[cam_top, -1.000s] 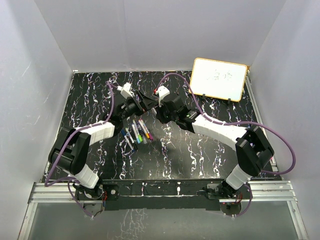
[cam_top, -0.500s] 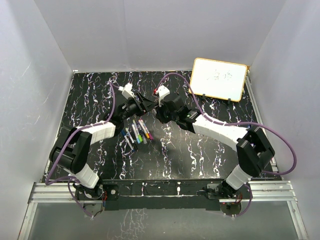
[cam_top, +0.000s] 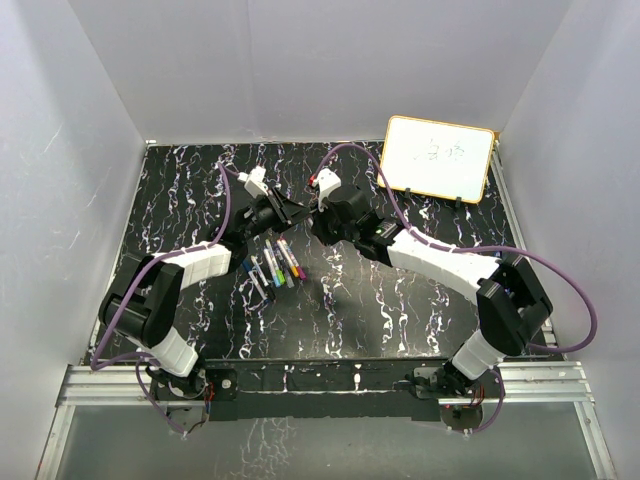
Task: Open the pen caps
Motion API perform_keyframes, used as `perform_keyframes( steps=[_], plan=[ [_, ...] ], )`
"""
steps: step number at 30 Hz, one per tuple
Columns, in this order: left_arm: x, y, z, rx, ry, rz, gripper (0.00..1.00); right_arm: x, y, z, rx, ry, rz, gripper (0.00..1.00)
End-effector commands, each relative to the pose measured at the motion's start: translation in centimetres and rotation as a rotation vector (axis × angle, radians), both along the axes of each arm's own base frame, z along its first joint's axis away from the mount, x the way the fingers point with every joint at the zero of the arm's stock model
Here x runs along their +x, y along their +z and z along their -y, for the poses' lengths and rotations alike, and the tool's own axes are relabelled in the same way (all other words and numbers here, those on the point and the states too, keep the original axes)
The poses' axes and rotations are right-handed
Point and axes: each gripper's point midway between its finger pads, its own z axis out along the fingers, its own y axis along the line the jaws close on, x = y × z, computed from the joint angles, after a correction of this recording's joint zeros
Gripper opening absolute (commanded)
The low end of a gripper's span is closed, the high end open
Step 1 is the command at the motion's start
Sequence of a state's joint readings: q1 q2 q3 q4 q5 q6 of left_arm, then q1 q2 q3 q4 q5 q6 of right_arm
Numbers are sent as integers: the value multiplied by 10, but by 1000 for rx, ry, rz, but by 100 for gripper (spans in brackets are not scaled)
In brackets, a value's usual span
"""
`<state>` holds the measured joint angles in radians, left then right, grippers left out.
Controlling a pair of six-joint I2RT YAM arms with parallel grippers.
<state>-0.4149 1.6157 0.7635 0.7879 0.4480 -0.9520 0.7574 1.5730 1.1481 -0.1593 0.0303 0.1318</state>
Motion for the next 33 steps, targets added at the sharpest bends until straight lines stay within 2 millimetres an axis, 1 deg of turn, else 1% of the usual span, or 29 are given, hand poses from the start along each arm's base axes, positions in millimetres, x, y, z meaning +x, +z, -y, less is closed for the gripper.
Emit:
perform_keyframes(
  steps=[1,3,4,5,7,8,10,12,14,17,22,28,33],
  plan=[
    [0,17,6,-18,-29,65,12,6,38,-6,71,-7,84,0],
    [0,17,6,-14,-33,63,0,8,37,-5,65,-14,85,0],
    [0,16,6,-11,-34,61,0,8,38,-5,65,-16,86,7],
    [1,16,7,-10,-37,61,0,8,38,-5,62,-17,85,20],
    [1,17,7,-6,-42,61,0,9,39,-2,60,-28,87,55],
    [1,17,8,-3,-43,61,0,9,40,-1,60,-36,90,64],
    [2,19,6,6,-38,65,0,8,43,4,63,-48,100,73],
    [3,20,6,16,-35,66,0,7,44,6,63,-51,106,77],
    [5,23,6,15,-35,71,0,4,45,8,62,-46,107,78],
    [7,24,6,2,-32,58,0,-1,41,8,56,-25,93,76],
    [11,33,6,-35,-31,66,0,-6,28,7,38,-3,62,67],
    [13,43,5,-48,-25,83,0,-6,14,6,18,3,28,58],
    [11,49,5,-59,-30,90,0,-5,9,5,10,0,18,49]
  ],
)
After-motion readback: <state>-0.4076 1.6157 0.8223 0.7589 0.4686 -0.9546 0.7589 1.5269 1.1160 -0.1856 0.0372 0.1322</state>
